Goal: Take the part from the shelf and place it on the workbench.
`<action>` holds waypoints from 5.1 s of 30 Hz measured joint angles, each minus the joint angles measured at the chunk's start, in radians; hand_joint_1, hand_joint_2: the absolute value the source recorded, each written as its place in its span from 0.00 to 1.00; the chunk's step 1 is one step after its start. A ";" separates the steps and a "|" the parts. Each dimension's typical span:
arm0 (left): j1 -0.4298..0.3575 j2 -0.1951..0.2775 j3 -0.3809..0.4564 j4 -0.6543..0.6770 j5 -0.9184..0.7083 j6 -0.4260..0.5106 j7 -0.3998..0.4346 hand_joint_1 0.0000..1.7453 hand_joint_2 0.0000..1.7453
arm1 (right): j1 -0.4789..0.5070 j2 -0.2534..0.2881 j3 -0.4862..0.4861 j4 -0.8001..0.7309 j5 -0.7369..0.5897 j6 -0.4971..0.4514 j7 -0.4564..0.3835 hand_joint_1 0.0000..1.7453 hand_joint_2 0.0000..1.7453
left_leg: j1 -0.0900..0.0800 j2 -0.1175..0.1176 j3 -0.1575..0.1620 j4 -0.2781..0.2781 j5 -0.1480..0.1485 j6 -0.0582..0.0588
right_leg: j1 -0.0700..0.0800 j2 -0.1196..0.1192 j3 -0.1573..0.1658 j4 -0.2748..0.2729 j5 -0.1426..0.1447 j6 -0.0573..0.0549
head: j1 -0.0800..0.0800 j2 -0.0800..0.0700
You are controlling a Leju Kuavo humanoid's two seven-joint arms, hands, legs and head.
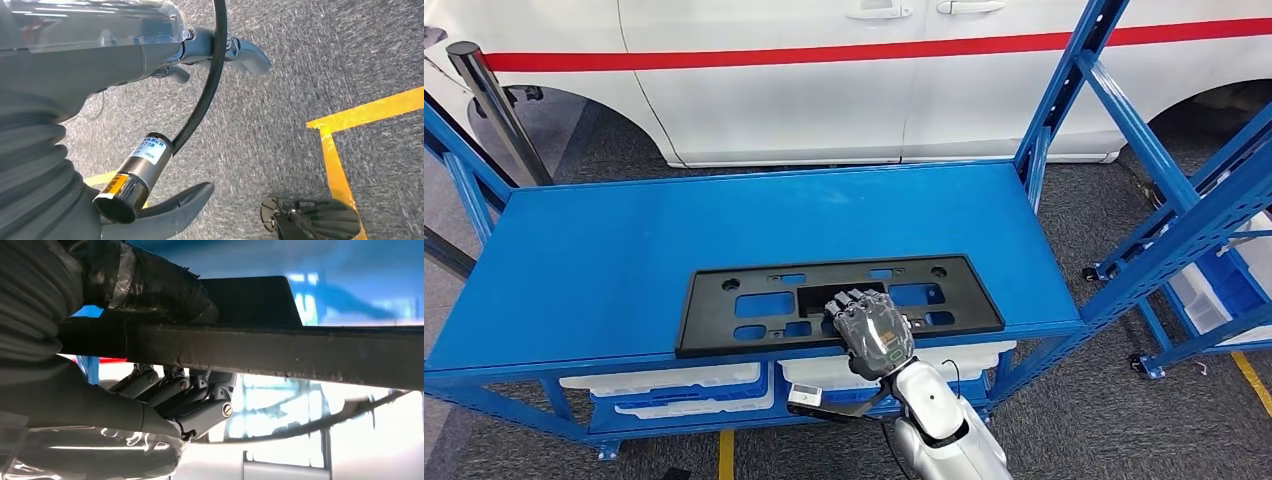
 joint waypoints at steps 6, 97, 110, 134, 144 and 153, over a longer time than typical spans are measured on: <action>-0.004 -0.002 0.014 -0.002 -0.032 0.002 0.005 0.00 1.00 | 0.008 -0.004 0.041 -0.159 0.047 -0.018 0.017 0.95 1.00 | 0.000 0.000 0.000 0.000 0.000 0.000 | 0.000 0.000 0.000 0.000 0.000 0.000 | 0.000 0.000; -0.027 -0.028 0.120 -0.014 -0.145 -0.011 -0.024 0.00 1.00 | 0.011 -0.099 0.197 -0.244 0.061 -0.054 0.034 0.95 1.00 | -0.005 0.008 -0.033 -0.001 0.027 0.015 | -0.015 -0.006 -0.008 0.092 -0.022 0.019 | 0.002 0.000; -0.019 -0.026 0.137 -0.014 -0.157 -0.007 -0.027 0.00 1.00 | 0.013 -0.090 0.197 -0.217 0.054 -0.052 0.027 0.95 1.00 | 0.011 0.006 -0.043 0.228 -0.084 -0.046 | -0.020 -0.017 -0.092 -0.004 0.089 -0.018 | 0.001 0.000; -0.016 -0.026 0.160 -0.017 -0.177 -0.004 -0.028 0.00 1.00 | 0.014 -0.079 0.196 -0.211 0.046 -0.049 0.025 0.95 1.00 | 0.006 0.007 -0.056 0.018 0.005 -0.032 | -0.017 -0.011 0.008 -0.028 0.025 -0.020 | 0.002 0.000; -0.020 -0.023 0.167 -0.020 -0.190 -0.002 -0.029 0.00 1.00 | 0.020 -0.076 0.196 -0.208 0.042 -0.042 0.025 0.95 1.00 | 0.006 0.004 0.116 0.024 -0.096 -0.041 | -0.017 -0.015 -0.148 0.037 0.109 -0.007 | 0.001 0.000; -0.019 -0.024 0.175 -0.021 -0.190 0.000 -0.028 0.00 1.00 | 0.023 -0.076 0.194 -0.206 0.039 -0.039 0.024 0.95 1.00 | 0.006 0.011 0.051 -0.015 -0.036 0.019 | -0.024 -0.009 -0.211 0.242 -0.067 0.036 | 0.003 0.000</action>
